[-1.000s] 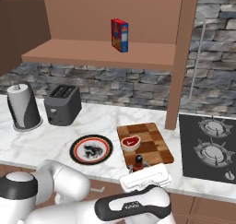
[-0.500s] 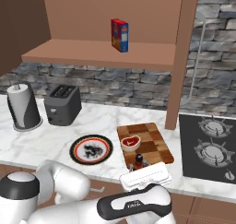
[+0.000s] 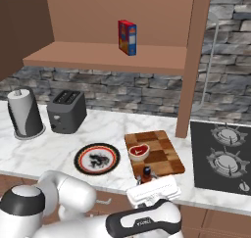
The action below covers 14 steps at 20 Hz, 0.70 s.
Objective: Pick the steak from the plate and place it on the cutting board. Then pick the condiment bottle from the cabinet and place it next to the cutting board.
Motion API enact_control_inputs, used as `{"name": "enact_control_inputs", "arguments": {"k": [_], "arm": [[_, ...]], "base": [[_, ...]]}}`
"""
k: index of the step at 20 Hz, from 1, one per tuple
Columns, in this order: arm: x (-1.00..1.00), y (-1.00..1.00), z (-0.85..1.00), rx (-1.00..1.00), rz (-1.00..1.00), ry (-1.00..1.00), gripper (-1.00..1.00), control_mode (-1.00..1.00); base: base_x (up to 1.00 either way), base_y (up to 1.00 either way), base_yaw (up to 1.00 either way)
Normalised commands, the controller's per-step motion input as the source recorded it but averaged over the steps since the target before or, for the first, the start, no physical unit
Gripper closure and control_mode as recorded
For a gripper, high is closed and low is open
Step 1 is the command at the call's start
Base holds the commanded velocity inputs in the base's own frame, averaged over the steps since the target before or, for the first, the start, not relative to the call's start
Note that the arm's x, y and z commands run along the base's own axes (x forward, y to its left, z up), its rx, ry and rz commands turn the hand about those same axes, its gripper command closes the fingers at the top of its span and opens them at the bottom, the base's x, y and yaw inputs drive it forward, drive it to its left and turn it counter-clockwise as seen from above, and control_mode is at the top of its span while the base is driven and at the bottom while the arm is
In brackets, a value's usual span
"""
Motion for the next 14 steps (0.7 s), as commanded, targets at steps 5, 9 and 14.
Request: {"name": "enact_control_inputs", "arguments": {"k": [5, 9, 14], "arm": [[0.05, 0.0, -0.17, 0.0, 0.0, -0.02, 1.0, -1.0], [0.09, 0.0, -0.11, 0.0, 0.0, -0.01, 1.0, -1.0], [0.15, 0.0, -0.04, 0.0, 0.0, 0.0, 1.0, -1.0]], "base": [[0.0, 0.0, 0.0], [0.0, 0.0, 0.0], [0.0, 0.0, 0.0]]}}
